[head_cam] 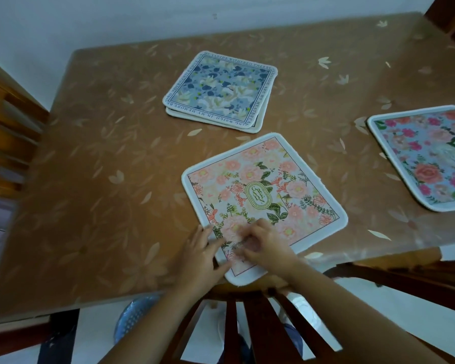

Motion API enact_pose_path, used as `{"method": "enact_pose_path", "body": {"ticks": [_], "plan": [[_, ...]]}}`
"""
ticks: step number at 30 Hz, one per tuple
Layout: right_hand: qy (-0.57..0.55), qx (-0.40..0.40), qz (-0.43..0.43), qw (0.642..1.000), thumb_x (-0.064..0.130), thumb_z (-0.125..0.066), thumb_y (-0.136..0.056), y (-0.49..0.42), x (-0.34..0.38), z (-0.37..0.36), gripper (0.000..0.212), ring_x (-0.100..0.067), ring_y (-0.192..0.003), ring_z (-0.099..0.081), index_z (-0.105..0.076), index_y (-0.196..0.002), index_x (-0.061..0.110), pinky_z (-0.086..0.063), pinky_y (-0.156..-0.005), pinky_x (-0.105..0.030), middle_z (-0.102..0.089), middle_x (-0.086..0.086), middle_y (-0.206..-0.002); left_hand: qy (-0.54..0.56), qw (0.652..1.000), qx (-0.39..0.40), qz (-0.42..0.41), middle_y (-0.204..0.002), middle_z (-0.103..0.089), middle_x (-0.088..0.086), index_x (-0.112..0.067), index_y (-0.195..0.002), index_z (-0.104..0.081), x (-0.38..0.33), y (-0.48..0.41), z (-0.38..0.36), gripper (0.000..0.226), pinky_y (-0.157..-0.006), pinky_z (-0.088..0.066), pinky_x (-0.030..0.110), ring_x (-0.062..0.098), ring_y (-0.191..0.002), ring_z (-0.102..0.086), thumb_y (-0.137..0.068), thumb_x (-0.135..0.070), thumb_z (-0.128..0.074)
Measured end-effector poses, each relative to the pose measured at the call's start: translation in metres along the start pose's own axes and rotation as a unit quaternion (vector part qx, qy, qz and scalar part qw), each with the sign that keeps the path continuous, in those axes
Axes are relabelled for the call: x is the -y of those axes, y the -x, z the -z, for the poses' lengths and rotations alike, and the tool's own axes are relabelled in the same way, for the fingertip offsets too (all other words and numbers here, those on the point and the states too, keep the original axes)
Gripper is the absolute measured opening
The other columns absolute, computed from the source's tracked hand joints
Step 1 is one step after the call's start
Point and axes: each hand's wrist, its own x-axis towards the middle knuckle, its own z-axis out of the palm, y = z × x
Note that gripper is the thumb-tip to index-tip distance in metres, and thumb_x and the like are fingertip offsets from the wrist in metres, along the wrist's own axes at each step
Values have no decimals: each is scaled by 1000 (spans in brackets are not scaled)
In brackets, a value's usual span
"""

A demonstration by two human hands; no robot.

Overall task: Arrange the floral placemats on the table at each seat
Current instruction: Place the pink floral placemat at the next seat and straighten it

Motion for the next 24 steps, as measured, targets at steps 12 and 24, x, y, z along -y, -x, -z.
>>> {"method": "enact_pose_path", "body": {"ticks": [12, 24], "plan": [[144, -80, -98, 982, 43, -76, -67, 8, -93, 109, 64, -26, -128, -20, -51, -125, 27, -24, -105, -54, -32, -7, -137, -84, 991, 75, 66, -151, 17, 4, -36, -135, -7, -29, -3, -27, 103, -108, 1, 58, 38, -132, 26, -54, -79, -55], [187, -89, -76, 975, 46, -75, -67, 23, -80, 92, 67, -32, -121, -23, -51, -125, 23, -32, -100, -54, -37, -9, -132, -100, 990, 98, 25, -151, 21, -1, -42, -137, -7, -2, -10, -7, 98, -107, 1, 59, 39, -132, 26, -59, -72, -57]]}}
